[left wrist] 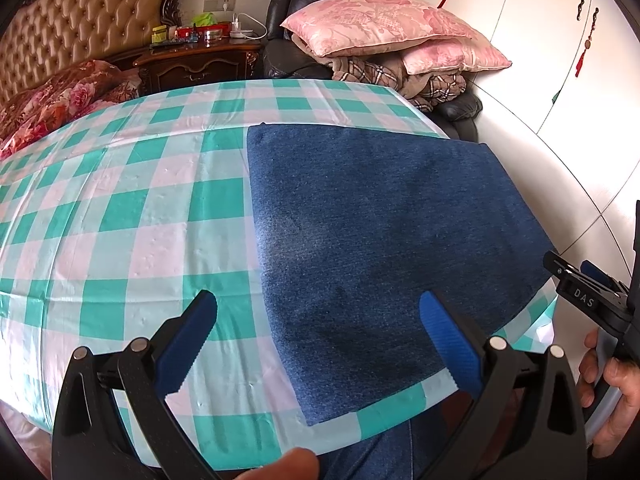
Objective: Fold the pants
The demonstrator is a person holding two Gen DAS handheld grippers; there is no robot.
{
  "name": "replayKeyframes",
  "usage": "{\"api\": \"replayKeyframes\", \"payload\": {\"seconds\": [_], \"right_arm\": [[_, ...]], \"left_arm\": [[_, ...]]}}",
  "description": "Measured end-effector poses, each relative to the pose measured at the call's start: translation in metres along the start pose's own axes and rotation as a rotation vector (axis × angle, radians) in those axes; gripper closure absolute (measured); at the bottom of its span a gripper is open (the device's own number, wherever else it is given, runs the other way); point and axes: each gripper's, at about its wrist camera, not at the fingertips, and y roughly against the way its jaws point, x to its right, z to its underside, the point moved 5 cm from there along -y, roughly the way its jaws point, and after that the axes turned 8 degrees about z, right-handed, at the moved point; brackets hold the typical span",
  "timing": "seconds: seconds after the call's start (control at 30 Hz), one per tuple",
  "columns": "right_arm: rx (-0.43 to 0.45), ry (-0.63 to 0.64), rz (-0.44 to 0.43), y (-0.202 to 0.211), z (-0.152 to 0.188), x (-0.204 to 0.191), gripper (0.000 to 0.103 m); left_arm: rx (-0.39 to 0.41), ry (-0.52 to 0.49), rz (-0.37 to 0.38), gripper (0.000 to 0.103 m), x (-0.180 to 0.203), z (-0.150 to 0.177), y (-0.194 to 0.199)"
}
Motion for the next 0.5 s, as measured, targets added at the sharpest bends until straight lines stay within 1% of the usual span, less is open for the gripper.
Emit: {"api": "replayKeyframes", "payload": {"seconds": [0.17, 0.23, 0.27, 0.37, 0.5], "right_arm": [[0.001, -0.001, 0.0, 0.001, 0.0, 0.0, 0.018], [0.002, 0.0, 0.0, 0.001, 0.0, 0.0, 0.018], [0.001, 0.0, 0.0, 0.001, 0.0, 0.0, 0.018], [0.004, 0.001, -0.001, 0.001, -0.001, 0.0, 0.018], [0.012, 0.002, -0.008, 0.005, -0.002, 0.0, 0.018]], "left_arm": [[-0.001, 0.017, 0.011, 0.002, -0.001, 0.001, 0.001], [0.002, 0.012, 0.002, 0.002, 0.001, 0.0, 0.001], [0.002, 0.012, -0.002, 0.002, 0.003, -0.001, 0.0], [-0.001, 0.015, 0.023, 0.002, 0.011, -0.005, 0.0], [0.026, -0.013, 0.019, 0.002, 0.022, -0.012, 0.005]]}}
